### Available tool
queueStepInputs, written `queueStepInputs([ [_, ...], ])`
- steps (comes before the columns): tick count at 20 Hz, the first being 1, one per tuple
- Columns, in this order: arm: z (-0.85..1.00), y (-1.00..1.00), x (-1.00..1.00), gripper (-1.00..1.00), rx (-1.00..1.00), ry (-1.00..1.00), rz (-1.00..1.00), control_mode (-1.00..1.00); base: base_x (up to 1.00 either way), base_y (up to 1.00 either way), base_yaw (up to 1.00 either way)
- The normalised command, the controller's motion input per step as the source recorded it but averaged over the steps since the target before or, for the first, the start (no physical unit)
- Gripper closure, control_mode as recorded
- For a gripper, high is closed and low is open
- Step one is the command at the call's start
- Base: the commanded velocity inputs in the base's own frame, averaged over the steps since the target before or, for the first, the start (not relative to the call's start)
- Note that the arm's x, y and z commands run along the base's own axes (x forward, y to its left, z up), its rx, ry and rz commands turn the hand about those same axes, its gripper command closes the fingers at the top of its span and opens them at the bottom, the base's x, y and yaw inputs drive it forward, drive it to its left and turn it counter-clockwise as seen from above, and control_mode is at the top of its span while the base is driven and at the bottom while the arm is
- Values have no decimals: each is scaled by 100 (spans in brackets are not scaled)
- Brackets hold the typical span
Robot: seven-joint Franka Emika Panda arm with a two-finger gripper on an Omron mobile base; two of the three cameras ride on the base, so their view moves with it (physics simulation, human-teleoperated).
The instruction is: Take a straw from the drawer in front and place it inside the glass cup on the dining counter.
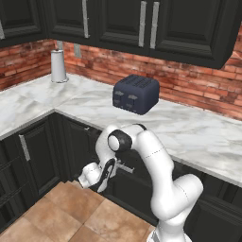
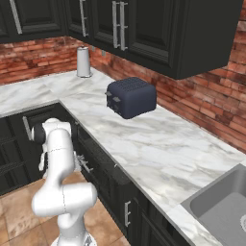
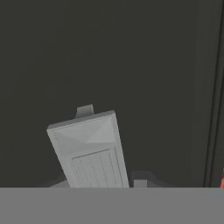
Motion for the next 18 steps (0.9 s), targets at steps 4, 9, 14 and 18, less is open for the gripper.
queueStepInputs([
  [4, 0, 78, -81, 100, 0, 0, 0, -100, 0, 0, 0],
  [9, 0, 80, -78, 100, 0, 0, 0, -100, 0, 0, 0],
  [14, 0, 79, -72, 100, 0, 1, 0, -100, 0, 0, 0],
  [18, 0, 75, -60, 100, 0, 0, 0, -100, 0, 0, 0],
])
